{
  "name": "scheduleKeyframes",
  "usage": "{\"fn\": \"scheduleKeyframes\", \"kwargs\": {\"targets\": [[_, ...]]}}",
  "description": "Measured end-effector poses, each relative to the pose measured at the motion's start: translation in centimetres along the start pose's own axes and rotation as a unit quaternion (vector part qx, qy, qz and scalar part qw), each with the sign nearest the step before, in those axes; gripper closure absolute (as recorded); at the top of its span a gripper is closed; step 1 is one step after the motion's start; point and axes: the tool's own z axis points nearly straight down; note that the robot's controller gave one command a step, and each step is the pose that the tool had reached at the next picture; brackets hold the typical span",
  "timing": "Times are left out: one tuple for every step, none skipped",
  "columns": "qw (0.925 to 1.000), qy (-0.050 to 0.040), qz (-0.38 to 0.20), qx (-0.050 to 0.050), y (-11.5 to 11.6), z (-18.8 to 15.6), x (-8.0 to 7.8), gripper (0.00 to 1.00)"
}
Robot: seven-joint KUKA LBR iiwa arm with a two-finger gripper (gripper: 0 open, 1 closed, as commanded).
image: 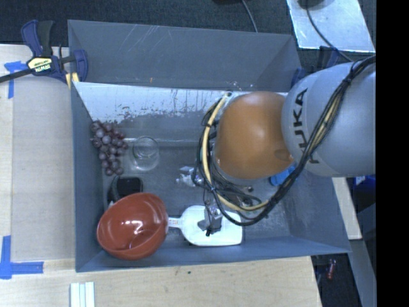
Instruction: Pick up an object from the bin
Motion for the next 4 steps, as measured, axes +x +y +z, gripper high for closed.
{"fn": "scheduleKeyframes", "kwargs": {"targets": [[0.9994,0.0018,0.036,0.000,-0.7,7.4,0.7,0.00],[0.9994,-0.0054,-0.033,0.001,-0.6,7.7,-1.7,0.00],[0.9994,-0.0011,0.034,0.001,-0.9,7.4,0.4,1.00],[0.9994,-0.0011,0.034,0.001,-0.9,7.4,0.4,1.00]]}}
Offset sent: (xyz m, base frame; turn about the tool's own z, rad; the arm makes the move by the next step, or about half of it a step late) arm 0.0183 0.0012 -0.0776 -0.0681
